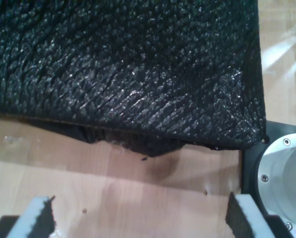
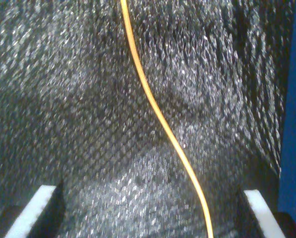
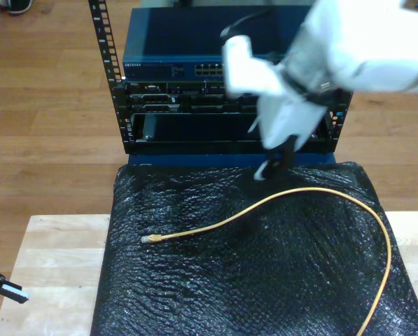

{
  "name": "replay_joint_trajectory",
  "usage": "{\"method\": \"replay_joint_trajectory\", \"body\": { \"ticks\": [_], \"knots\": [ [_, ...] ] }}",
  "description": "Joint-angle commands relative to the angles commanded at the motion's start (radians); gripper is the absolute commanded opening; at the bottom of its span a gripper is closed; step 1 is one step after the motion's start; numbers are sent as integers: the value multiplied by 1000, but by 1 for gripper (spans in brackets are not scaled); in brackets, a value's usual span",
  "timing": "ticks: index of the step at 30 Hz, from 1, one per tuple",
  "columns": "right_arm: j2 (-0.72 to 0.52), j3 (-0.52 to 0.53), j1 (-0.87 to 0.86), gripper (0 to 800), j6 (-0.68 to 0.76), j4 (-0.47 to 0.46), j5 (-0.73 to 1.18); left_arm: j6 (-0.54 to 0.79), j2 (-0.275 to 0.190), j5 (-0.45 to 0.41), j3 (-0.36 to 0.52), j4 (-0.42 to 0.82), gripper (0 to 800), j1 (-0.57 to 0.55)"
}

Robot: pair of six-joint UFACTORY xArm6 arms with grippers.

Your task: Grab the cable and plug it in

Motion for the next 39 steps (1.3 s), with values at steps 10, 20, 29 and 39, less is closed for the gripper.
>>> {"method": "replay_joint_trajectory", "body": {
  "ticks": [10,20,29,39],
  "knots": [
    [130,-20,163,797,173,-160,-121,0,0,0,0,0,800,0],
    [230,-48,261,796,285,-241,-135,0,0,0,-2,0,800,0],
    [284,-48,319,789,368,-311,-135,2,0,2,-2,0,800,0],
    [354,-55,334,772,439,-313,-164,2,0,3,-2,2,800,2]
  ]
}}
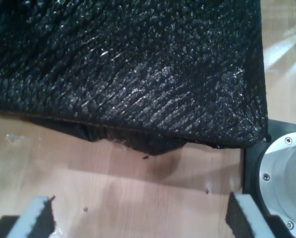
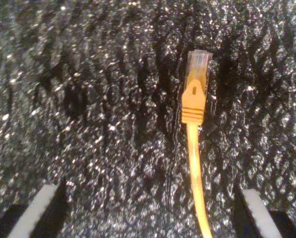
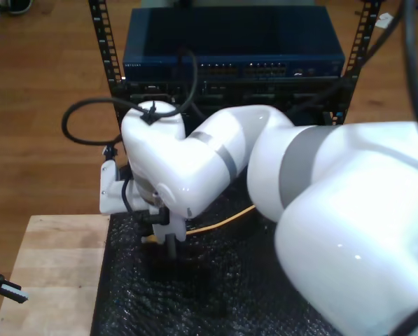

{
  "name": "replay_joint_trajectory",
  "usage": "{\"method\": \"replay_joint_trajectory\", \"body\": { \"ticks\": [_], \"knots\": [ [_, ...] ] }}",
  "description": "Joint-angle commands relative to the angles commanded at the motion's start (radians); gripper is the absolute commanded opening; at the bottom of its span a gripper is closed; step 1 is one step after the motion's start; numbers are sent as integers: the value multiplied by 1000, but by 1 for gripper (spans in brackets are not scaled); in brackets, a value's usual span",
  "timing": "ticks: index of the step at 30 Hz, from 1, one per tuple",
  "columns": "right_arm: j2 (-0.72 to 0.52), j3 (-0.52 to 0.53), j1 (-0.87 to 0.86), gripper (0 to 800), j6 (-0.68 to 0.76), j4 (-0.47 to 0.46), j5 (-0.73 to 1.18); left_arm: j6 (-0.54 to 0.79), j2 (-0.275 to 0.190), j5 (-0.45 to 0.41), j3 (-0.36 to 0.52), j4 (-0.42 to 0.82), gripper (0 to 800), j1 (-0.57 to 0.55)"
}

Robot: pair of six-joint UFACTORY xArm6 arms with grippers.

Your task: Grab the cable and plug it in

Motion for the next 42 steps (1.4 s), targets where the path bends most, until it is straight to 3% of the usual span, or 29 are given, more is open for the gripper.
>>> {"method": "replay_joint_trajectory", "body": {
  "ticks": [13,20,29,33,36,42],
  "knots": [
    [98,-87,8,750,32,0,-5,0,0,2,-2,0,800,0],
    [110,-100,8,578,31,-18,-15,2,0,5,-2,0,800,0],
    [115,-100,8,419,35,-38,-28,2,0,6,-2,0,800,0],
    [115,-98,8,407,35,-38,-28,2,0,6,-3,0,800,0],
    [115,-97,8,336,35,-38,-29,2,0,6,-3,0,800,0],
    [115,-94,8,326,37,-38,-38,2,0,6,-2,0,800,2]
  ]
}}
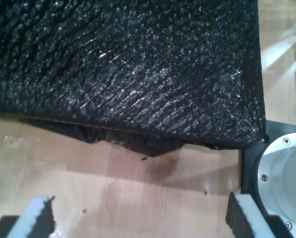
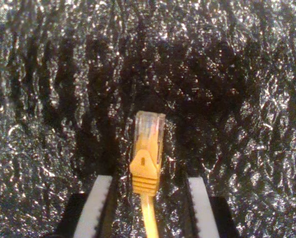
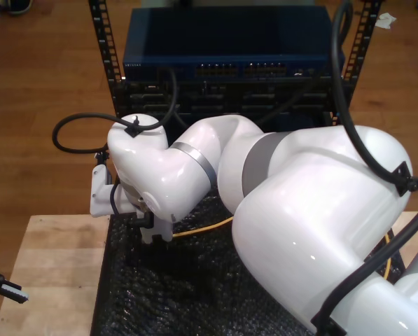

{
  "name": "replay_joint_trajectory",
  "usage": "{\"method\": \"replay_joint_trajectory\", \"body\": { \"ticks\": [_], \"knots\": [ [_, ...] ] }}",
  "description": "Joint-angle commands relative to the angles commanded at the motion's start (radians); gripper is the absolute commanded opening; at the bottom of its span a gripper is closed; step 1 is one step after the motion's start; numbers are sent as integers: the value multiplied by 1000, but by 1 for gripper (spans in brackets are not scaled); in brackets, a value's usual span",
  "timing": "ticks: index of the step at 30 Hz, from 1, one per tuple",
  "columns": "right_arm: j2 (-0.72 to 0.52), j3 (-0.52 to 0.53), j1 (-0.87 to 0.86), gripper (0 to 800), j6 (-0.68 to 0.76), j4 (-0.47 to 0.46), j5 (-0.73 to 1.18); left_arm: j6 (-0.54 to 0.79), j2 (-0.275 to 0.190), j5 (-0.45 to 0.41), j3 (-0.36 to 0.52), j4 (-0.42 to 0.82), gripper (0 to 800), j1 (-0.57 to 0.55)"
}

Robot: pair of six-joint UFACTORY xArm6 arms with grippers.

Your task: Grab the cable and plug it in

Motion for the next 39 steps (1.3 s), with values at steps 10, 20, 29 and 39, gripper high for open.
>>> {"method": "replay_joint_trajectory", "body": {
  "ticks": [10,20,29,39],
  "knots": [
    [0,2,0,113,0,-2,-2,0,0,0,0,0,800,-2],
    [-26,6,0,7,-12,3,2,0,0,6,0,-2,800,-2],
    [-135,14,-20,7,-107,15,44,-2,5,69,-11,-20,800,-20],
    [-324,140,-87,7,-193,86,89,-28,11,104,-35,-91,800,-63]
  ]
}}
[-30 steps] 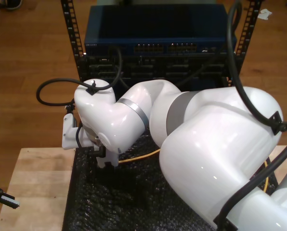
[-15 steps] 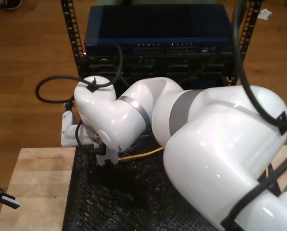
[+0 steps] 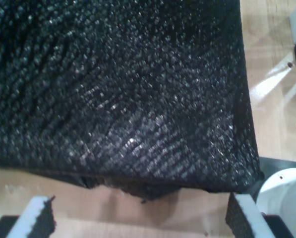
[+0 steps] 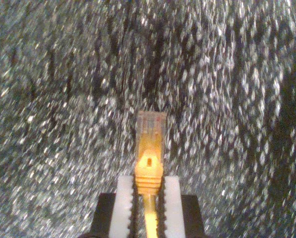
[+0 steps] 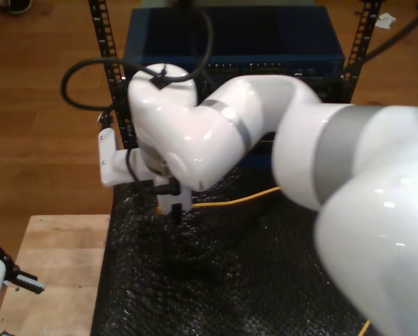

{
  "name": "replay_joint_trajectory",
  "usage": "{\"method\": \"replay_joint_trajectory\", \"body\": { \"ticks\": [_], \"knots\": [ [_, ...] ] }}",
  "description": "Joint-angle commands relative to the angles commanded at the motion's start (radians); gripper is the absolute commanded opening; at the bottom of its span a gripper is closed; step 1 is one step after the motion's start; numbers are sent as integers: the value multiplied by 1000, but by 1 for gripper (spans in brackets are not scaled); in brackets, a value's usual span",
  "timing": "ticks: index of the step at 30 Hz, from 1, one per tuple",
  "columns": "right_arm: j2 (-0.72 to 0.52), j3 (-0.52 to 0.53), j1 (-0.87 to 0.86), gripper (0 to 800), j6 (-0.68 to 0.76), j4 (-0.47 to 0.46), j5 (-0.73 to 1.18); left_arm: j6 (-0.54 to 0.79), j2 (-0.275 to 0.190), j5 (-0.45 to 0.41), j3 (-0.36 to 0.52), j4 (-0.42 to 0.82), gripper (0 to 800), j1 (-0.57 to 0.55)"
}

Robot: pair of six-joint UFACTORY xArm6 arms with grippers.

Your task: Grab the cable and plug it in

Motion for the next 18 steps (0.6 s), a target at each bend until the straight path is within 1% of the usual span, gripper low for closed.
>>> {"method": "replay_joint_trajectory", "body": {
  "ticks": [3,7,11,15,18],
  "knots": [
    [-74,52,-40,7,-83,94,0,-26,0,34,-14,-25,800,-29],
    [-166,118,-100,7,-160,193,31,-60,0,41,-40,-68,800,-64],
    [-244,155,-147,7,-196,230,104,-109,0,43,-57,-133,800,-114],
    [-345,218,-176,7,-233,267,118,-175,0,41,-60,-155,800,-201],
    [-420,259,-216,7,-264,307,127,-230,0,35,-64,-195,800,-272]
  ]
}}
